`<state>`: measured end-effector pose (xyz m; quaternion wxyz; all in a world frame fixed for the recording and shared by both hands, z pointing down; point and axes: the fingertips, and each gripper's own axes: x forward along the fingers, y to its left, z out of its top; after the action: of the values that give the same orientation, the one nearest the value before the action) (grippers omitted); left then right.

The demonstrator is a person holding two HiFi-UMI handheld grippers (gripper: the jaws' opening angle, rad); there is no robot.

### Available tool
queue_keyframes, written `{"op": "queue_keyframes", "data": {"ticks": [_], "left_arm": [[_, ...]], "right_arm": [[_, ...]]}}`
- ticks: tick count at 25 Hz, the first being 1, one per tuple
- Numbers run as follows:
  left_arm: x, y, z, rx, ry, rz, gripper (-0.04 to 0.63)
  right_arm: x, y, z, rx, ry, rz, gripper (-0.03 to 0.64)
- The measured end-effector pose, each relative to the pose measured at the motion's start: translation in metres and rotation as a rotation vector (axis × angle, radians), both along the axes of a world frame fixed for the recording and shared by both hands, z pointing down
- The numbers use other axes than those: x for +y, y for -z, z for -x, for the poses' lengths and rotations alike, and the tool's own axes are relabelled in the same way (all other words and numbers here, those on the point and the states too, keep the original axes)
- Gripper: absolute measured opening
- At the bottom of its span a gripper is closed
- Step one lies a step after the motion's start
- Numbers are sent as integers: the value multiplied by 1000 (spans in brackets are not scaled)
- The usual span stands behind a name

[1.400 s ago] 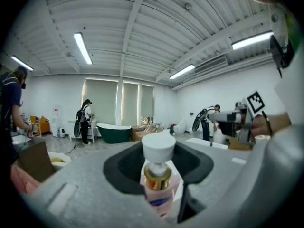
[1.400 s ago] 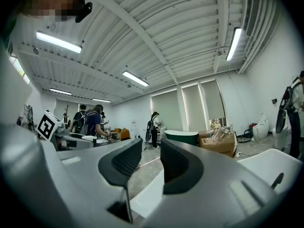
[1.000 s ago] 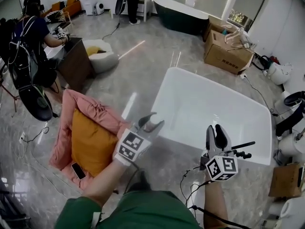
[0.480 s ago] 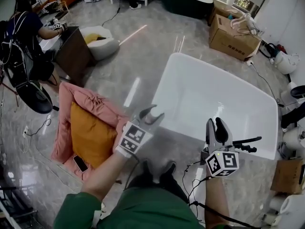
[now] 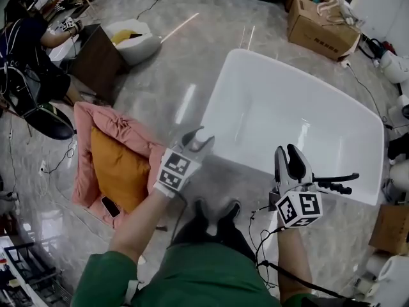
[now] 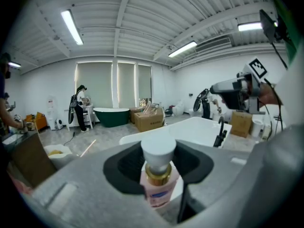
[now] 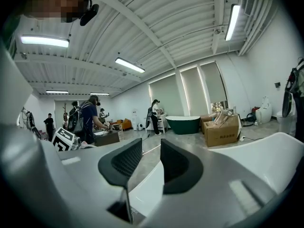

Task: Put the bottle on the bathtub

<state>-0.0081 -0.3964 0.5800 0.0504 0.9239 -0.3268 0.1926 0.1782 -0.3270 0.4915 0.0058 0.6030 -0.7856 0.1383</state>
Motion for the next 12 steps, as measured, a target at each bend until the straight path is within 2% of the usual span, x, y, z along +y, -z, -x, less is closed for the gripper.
{"op": "queue_keyframes", "data": {"ticks": [6,12], "left_arm": [[-13,-43,-12,-11,26,30,166],[-26,-91,-26,-66,33,64,166]], "right_arm": [[-2,-29,-23,6,-17,45,107],[-7,-54,-46,17,-37,92,107]]}}
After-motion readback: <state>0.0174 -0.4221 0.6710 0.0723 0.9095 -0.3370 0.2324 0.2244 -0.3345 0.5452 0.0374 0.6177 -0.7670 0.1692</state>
